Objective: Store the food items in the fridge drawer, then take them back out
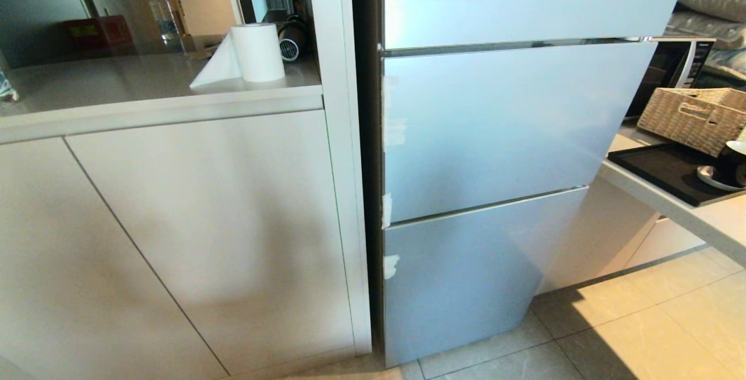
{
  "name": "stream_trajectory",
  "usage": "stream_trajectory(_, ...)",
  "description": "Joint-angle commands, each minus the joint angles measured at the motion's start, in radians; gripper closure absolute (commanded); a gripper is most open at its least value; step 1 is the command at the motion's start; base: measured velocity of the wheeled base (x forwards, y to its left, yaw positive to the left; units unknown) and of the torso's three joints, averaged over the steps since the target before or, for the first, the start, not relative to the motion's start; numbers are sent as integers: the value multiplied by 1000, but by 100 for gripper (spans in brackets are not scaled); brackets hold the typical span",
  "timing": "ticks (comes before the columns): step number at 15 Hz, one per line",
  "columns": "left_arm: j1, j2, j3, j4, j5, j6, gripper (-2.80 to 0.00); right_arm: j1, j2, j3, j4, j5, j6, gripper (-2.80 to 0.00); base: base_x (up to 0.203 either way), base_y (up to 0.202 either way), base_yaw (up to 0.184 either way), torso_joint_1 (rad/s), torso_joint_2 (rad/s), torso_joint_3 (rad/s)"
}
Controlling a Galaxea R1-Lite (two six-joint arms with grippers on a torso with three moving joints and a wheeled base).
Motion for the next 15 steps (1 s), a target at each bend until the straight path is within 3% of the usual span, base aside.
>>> stream_trajectory(1, -4, 132, -153, -7, -3, -21, 0, 0, 0, 2, 0, 0, 8, 0, 0, 0, 0, 0, 0, 0)
stream_trajectory(4, -41, 342, -234, -14, -7, -152, 0, 0, 0, 1, 0, 0, 8, 0, 0, 0, 0, 0, 0, 0)
stream_trajectory(6, -62, 516, -262, -47, -15, -293, 0, 0, 1, 2, 0, 0, 8, 0, 0, 0, 0, 0, 0, 0)
stream_trajectory(8, -77, 693, -294, -146, -49, -402, 0, 0, 0, 2, 0, 1, 3, 0, 0, 0, 0, 0, 0, 0)
stream_trajectory(10, -121, 859, -319, -255, -74, -468, 0, 0, 0, 2, 0, 1, -10, 0, 0, 0, 0, 0, 0, 0)
stream_trajectory(12, -272, 1010, -352, -331, -70, -504, 0, 0, 0, 0, 0, 4, -30, 0, 0, 0, 0, 0, 0, 0)
stream_trajectory(15, -461, 1236, -485, -388, 66, -525, 0, 0, 0, 0, 0, 4, -26, 0, 0, 0, 0, 0, 0, 0)
